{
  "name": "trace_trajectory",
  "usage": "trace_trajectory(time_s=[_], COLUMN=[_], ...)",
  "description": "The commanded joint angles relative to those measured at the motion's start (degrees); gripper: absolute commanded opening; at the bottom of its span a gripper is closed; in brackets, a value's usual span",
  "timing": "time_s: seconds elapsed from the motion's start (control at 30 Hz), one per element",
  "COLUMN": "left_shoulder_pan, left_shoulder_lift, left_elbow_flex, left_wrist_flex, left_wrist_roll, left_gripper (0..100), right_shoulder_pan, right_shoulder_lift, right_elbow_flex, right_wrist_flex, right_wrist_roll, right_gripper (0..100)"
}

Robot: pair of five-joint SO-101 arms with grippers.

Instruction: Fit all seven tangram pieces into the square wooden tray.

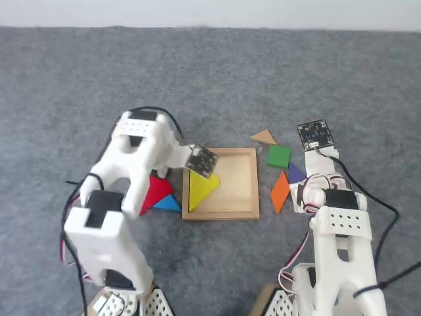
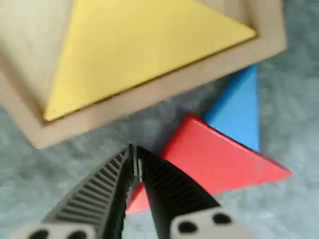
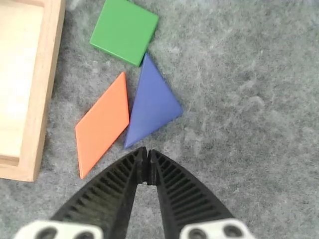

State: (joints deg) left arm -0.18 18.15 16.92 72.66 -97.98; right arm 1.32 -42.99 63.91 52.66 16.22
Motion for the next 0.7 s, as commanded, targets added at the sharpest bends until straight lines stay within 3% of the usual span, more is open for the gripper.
trace_trajectory(time_s=[0.0,0.4,0.67], left_shoulder_pan=[-5.2,-13.9,-21.4], left_shoulder_lift=[1.4,1.8,-1.8], left_elbow_flex=[-6.6,-7.1,-8.0], left_wrist_flex=[7.7,16.8,22.2], left_wrist_roll=[-2.6,-11.2,-12.1], left_gripper=[1,1,1], right_shoulder_pan=[0.7,0.7,0.5], right_shoulder_lift=[-0.7,-0.7,-0.7], right_elbow_flex=[-0.5,-0.5,-0.5], right_wrist_flex=[-0.7,-0.7,-0.6], right_wrist_roll=[0.8,0.8,0.8], right_gripper=[2.0,2.0,2.0])
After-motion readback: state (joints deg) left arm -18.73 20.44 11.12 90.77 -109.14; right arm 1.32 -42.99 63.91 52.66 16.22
